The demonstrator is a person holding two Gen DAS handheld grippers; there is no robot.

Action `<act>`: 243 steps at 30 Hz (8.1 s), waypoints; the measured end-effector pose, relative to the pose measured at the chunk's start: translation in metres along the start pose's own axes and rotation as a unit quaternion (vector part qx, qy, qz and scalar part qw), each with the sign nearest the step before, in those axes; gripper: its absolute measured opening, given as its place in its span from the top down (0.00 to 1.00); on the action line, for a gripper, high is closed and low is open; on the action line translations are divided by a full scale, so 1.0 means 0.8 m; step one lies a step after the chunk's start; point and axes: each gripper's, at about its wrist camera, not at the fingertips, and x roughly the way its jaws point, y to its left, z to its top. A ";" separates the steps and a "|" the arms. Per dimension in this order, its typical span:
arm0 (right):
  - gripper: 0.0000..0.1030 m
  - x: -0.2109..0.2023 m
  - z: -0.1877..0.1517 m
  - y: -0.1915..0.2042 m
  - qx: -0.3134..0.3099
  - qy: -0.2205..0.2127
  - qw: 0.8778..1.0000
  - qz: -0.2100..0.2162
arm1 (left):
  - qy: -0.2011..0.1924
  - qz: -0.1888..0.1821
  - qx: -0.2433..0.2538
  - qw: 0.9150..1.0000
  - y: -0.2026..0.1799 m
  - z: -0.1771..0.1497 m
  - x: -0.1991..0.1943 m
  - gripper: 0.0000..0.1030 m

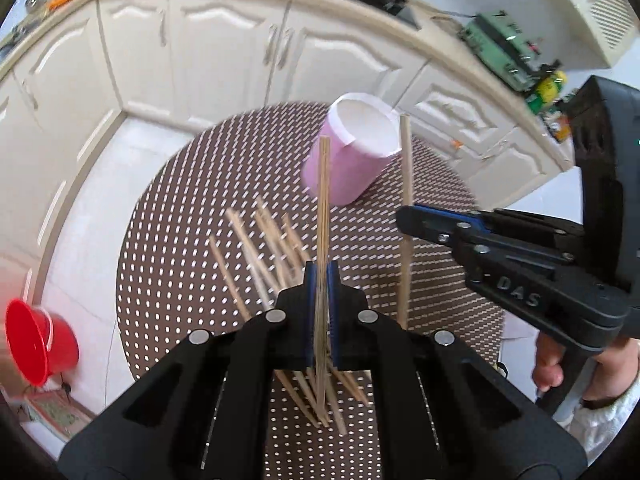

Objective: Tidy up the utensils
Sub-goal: 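Lift the chopsticks over the pink cup and open both tools to drop them in, then return to the pile and grasp another chopstick with each tool, then raise the held chopsticks upright and lower them into the pink cup, then open both tools to release the chopsticks and withdraw from the cup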

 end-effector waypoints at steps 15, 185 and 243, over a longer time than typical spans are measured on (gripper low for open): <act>0.96 -0.108 0.054 0.005 -0.027 -0.150 0.988 -0.018 | -0.107 -0.016 0.047 0.993 -0.058 0.077 -0.099 0.94; 0.96 -0.138 0.104 -0.042 -0.006 -0.244 0.970 0.021 | -0.235 0.025 -0.031 0.971 -0.058 0.125 -0.153 0.95; 0.64 -0.062 0.057 -0.085 0.057 -0.138 0.988 -0.038 | -0.095 0.051 -0.053 0.993 -0.028 0.078 -0.031 0.47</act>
